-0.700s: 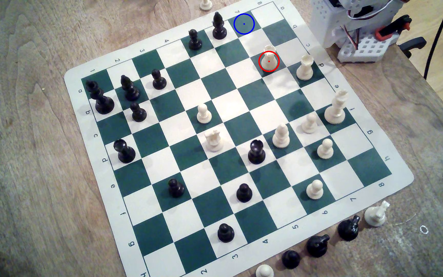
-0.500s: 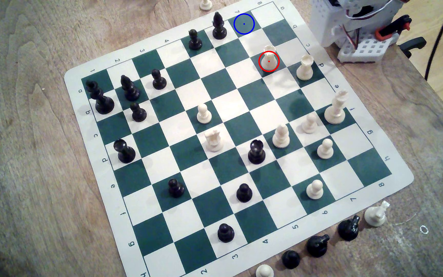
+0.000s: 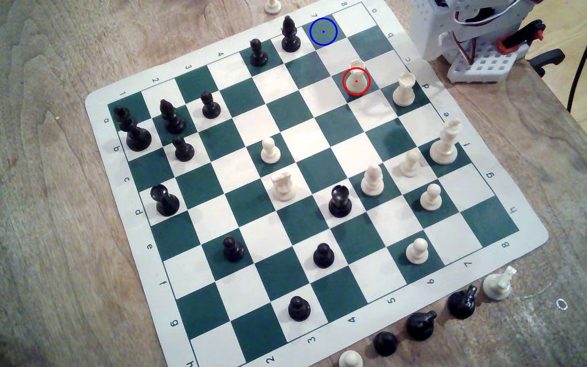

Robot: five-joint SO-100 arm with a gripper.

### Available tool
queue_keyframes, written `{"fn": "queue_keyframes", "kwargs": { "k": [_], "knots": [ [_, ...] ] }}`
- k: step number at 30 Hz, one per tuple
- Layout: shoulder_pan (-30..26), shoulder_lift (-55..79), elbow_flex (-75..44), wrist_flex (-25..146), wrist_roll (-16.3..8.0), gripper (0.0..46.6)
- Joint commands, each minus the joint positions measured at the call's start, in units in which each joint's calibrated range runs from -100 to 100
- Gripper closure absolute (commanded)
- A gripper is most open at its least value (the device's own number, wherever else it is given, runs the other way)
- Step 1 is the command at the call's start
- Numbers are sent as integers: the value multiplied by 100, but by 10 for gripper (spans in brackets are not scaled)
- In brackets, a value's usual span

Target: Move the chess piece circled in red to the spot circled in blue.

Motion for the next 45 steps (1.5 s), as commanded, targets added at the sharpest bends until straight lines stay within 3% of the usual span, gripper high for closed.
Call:
{"fn": "queue_keyframes", "kwargs": {
  "k": [1, 17, 26, 30, 32, 36, 44, 45],
  "knots": [
    [-320, -3, -427, 1439, -24, 464],
    [-250, -3, -2022, 4313, -59, 464],
    [133, -3, -2965, 7475, -59, 464],
    [141, 6, -3301, 9088, -254, 464],
    [329, -3, -3763, 10808, -557, 464],
    [344, 57, -4026, 12069, -694, 464],
    [298, 269, -4878, 14461, -708, 464],
    [258, 345, -4996, 14944, -801, 464]
  ]
}}
